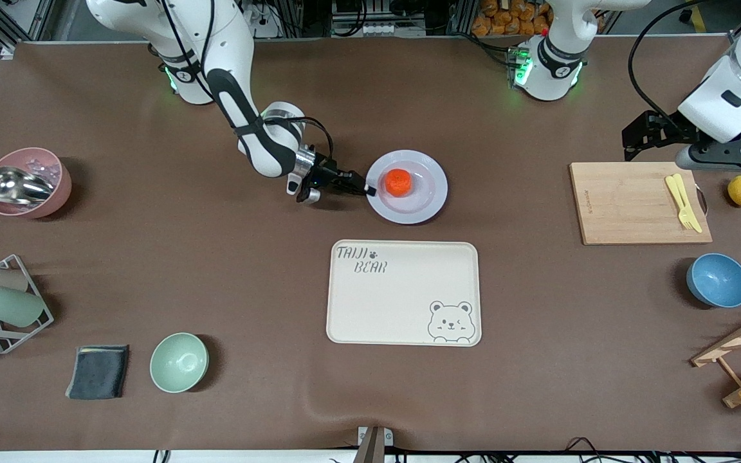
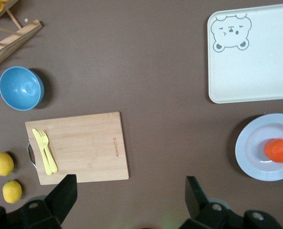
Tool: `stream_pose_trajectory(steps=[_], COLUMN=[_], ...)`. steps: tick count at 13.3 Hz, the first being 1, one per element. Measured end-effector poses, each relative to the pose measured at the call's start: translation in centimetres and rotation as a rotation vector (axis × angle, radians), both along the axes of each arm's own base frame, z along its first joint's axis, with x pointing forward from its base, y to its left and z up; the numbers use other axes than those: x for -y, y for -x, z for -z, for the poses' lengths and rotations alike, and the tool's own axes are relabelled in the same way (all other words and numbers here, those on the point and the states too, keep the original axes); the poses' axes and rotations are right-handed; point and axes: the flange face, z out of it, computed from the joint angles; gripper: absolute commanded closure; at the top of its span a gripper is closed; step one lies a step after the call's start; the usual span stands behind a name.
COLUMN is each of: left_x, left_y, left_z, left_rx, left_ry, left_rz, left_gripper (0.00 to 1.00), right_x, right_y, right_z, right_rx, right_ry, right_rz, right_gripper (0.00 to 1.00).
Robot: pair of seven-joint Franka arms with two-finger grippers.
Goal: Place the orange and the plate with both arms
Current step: 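Grip the white plate rim with the right gripper, then slide the plate with the orange onto the bear tray with the right gripper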
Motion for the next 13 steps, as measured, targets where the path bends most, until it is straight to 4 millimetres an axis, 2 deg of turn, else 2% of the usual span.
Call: stream_pose_trajectory(steps=[8, 13], left_x=[0.1, 0.0], left_y=[0.0, 0.0], left_z=[-0.3, -0.3], left_rx=[0.004, 0.005], left_ry=[0.017, 0.018], left_rz=[0.009, -0.002], left_gripper=[0.0, 0.0], right_x=[-0.8, -2.0], right_y=[-0.7, -1.8], right_z=[-1.0, -3.7], right_rx=[0.033, 0.061], right_ry=[-0.033, -0.083], right_rz=[0.001, 0.051], right_gripper=[1.0, 1.0])
